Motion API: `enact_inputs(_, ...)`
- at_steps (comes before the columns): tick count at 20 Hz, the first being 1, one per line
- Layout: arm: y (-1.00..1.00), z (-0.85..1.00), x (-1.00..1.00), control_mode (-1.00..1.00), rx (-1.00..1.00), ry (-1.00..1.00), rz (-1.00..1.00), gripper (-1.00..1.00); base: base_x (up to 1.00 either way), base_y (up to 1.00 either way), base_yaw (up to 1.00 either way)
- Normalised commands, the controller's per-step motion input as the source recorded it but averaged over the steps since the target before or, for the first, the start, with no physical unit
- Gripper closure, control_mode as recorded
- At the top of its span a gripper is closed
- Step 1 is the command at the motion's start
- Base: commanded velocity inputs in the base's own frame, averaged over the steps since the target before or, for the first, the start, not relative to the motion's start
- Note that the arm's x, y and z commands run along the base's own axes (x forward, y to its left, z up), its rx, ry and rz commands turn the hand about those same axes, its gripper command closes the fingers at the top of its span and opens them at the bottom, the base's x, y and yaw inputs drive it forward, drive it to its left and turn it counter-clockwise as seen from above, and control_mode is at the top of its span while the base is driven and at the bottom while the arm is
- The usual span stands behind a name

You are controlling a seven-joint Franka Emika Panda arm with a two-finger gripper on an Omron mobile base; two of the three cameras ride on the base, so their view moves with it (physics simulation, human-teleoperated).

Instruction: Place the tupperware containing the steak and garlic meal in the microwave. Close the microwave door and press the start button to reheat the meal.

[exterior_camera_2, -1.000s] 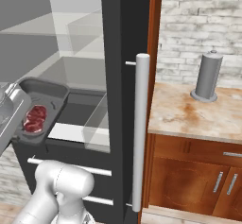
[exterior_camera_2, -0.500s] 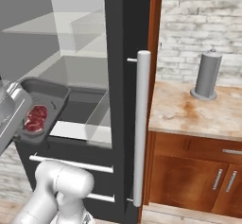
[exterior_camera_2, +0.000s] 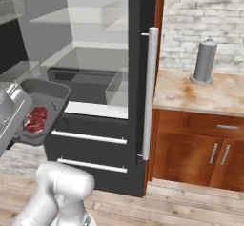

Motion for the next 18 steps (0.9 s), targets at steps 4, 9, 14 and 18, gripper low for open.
enact_inputs(4,0.00,0.00,0.00,1.00,0.00,0.00,0.00,1.00,-0.68,0.00,-0.13)
enact_inputs(9,0.00,0.00,0.00,1.00,0.00,0.00,0.00,1.00,-0.44,0.00,-0.38)
enact_inputs(14,0.00,0.00,0.00,1.00,0.00,0.00,0.00,1.00,-0.21,0.00,-0.50)
enact_inputs(18,0.00,0.00,0.00,1.00,0.00,0.00,0.00,1.00,-0.14,0.00,-0.58)
